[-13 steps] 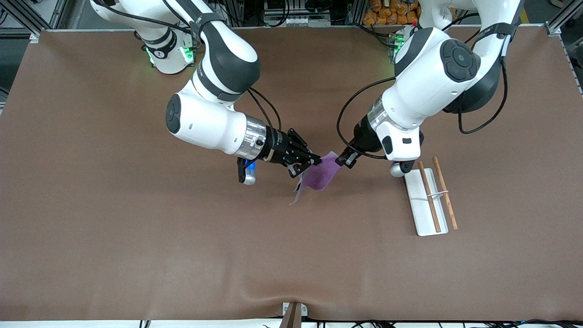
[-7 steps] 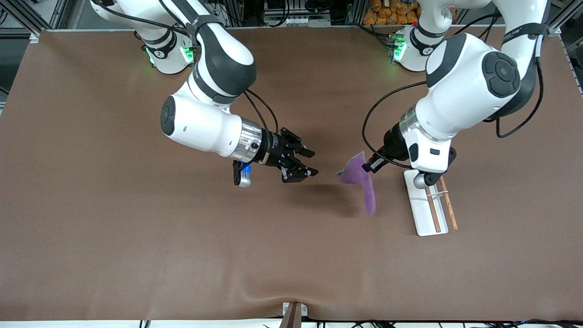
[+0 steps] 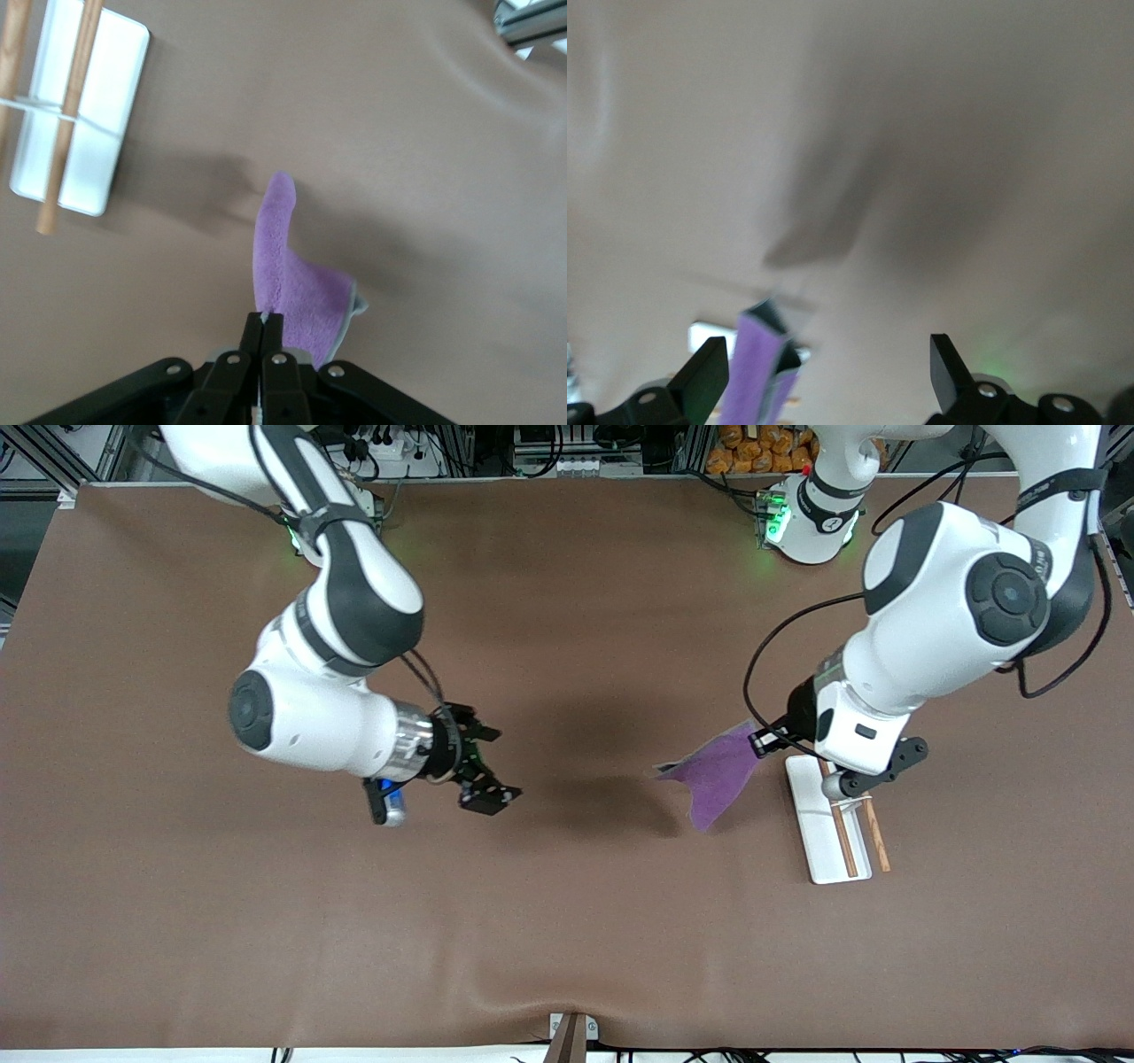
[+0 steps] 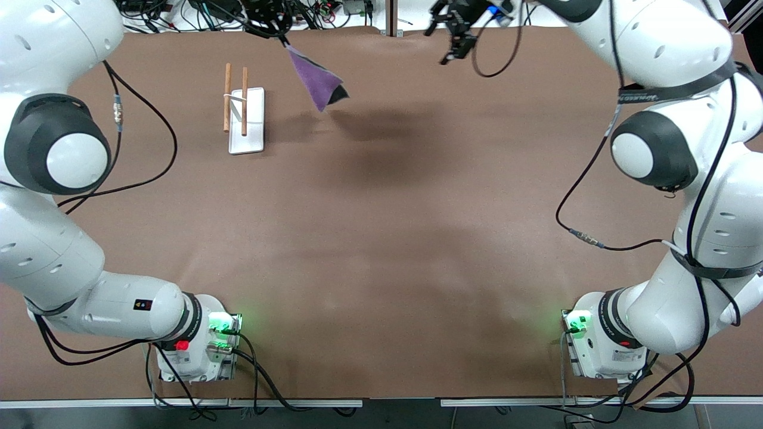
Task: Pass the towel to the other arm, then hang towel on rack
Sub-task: 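Open the right gripper and withdraw while the left gripper carries towel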
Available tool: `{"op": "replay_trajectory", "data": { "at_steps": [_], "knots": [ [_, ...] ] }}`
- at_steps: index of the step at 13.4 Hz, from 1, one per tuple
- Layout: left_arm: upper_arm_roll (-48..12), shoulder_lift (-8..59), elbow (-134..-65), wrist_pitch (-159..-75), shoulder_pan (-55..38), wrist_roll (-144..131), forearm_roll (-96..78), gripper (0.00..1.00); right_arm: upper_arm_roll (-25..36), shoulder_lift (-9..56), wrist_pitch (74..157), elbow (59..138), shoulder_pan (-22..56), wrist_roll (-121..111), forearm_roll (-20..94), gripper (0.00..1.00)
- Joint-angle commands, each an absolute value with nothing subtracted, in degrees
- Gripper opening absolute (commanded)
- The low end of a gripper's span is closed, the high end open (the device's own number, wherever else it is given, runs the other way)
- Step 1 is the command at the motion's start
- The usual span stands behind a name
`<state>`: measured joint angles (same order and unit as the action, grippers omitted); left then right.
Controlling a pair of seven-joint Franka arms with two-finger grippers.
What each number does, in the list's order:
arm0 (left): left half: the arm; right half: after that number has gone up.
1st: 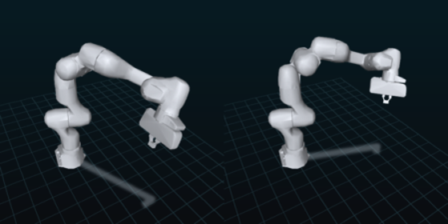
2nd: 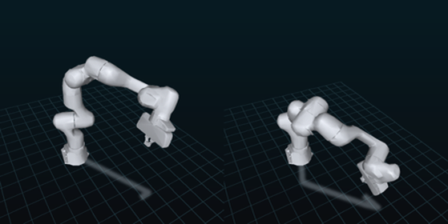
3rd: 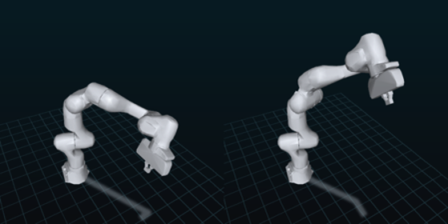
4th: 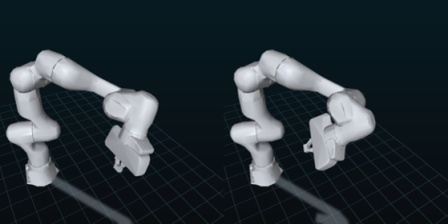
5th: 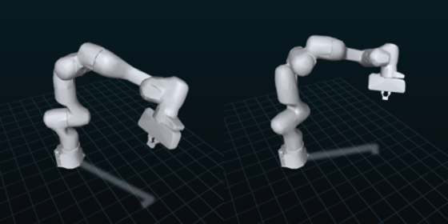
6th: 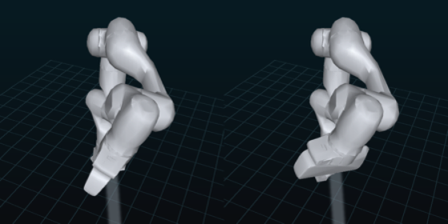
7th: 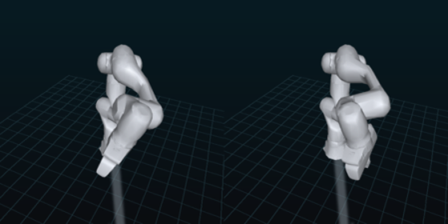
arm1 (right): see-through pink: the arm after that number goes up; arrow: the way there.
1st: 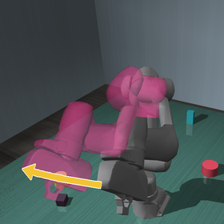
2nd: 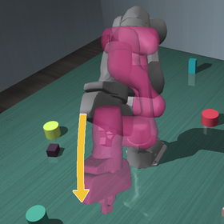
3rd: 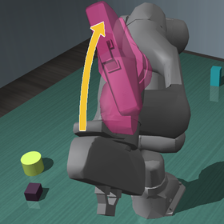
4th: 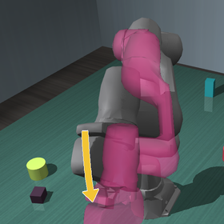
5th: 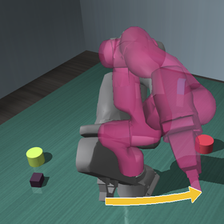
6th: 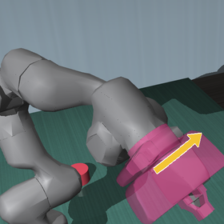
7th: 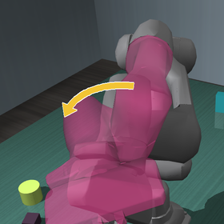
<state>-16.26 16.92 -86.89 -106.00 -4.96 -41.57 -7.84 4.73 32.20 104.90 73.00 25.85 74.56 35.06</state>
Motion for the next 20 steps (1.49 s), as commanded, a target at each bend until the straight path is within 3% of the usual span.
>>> {"op": "replay_trajectory", "data": {
  "at_steps": [1, 3, 7, 10, 14, 17, 20],
  "knots": [
    [-16.4, 16.6, -87.2, -103.0, -3.8, -37.5, -6.9, 0.00, 4.0, 29.2, 95.3, 73.1, 21.5, 59.8, 27.5, 1.00],
    [-16.3, 16.5, -87.2, -100.2, -1.5, -32.2, -4.8, 0.00, 4.0, 27.4, 89.7, 73.1, 17.0, 48.1, 21.1, 1.00],
    [-16.3, 16.6, -87.2, -98.2, -0.9, -24.5, -4.7, 0.00, 4.0, 26.1, 82.6, 73.1, 7.6, 28.1, 19.4, 1.00],
    [-16.2, 16.6, -87.3, -96.5, 0.3, -19.4, -4.7, 0.00, 4.0, 22.7, 82.3, 75.0, 6.0, 18.0, 7.9, 1.00],
    [-16.3, 17.0, -87.5, -96.0, 5.0, -9.3, -4.7, 0.00, 4.0, 13.0, 82.9, 82.7, 5.6, 16.8, 2.0, 1.00],
    [-16.3, 18.2, -86.9, -96.7, 7.6, -2.6, -4.8, 0.00, 4.0, 3.5, 90.0, 93.4, 2.6, 6.9, 1.4, 1.00],
    [-16.3, 18.4, -86.8, -96.9, 7.6, -2.2, -4.7, 0.00, 4.0, 2.7, 91.6, 94.4, -0.7, 4.0, 1.4, 1.00]
  ]
}}
